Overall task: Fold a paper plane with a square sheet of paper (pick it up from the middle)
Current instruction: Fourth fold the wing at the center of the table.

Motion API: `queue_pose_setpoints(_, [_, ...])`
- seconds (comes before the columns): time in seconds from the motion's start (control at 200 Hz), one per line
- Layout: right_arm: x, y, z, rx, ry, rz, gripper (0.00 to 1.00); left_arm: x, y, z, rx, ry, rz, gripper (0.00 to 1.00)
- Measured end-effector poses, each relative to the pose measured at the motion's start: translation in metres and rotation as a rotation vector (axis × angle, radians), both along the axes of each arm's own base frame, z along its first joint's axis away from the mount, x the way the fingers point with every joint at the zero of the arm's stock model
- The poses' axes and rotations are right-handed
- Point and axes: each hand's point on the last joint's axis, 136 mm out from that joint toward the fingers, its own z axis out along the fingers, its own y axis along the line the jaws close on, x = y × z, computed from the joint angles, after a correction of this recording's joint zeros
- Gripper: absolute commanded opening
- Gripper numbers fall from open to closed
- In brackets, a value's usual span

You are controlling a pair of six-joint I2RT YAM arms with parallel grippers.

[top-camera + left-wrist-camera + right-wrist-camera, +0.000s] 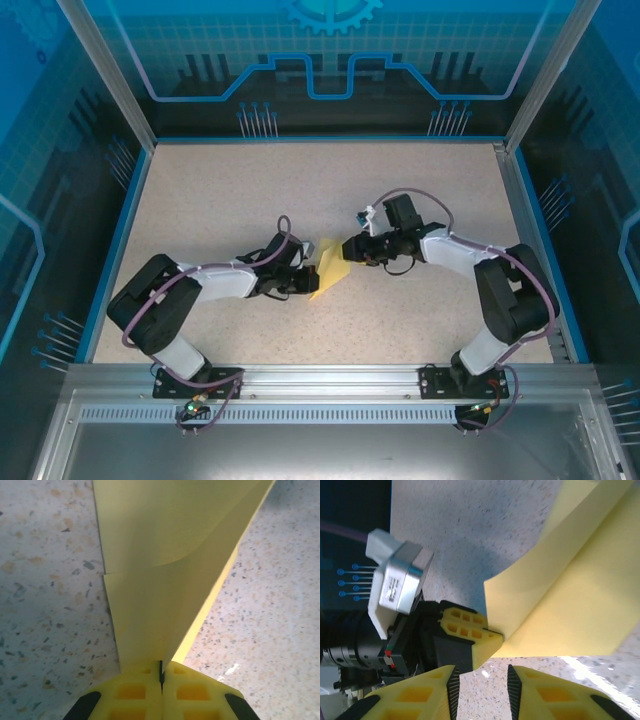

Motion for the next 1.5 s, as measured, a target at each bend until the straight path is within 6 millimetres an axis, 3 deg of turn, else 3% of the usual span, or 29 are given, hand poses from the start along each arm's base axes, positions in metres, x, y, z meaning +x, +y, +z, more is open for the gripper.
queue_pose_setpoints(0.225, [-0.011,0.024,-0.024,-0.017,0.054,0.061,0.24,0.002,-0.002,0.007,-0.063,0.016,-0.015,0.06])
queue_pose_setpoints(0.51, [0.004,0.047,-0.027,-0.005,0.049,0.080,0.23,0.000,-0.002,0.002,-0.071,0.045,-0.020,0.07])
queue_pose_setpoints(0.83, [0.013,0.049,-0.052,-0.044,0.093,0.060,0.22,0.001,0.000,0.001,-0.071,0.050,-0.016,0.17])
queue_pose_setpoints(1.07, [0.016,0.050,-0.049,-0.042,0.081,0.057,0.22,0.001,0.000,0.000,-0.070,0.052,-0.016,0.20])
queue_pose_setpoints(1.286, [0.017,0.050,-0.049,-0.042,0.080,0.057,0.23,0.000,0.000,0.000,-0.069,0.052,-0.017,0.14])
queue_pose_setpoints(1.501, [0.018,0.051,-0.052,-0.046,0.087,0.057,0.23,0.000,0.000,0.000,-0.068,0.053,-0.018,0.19])
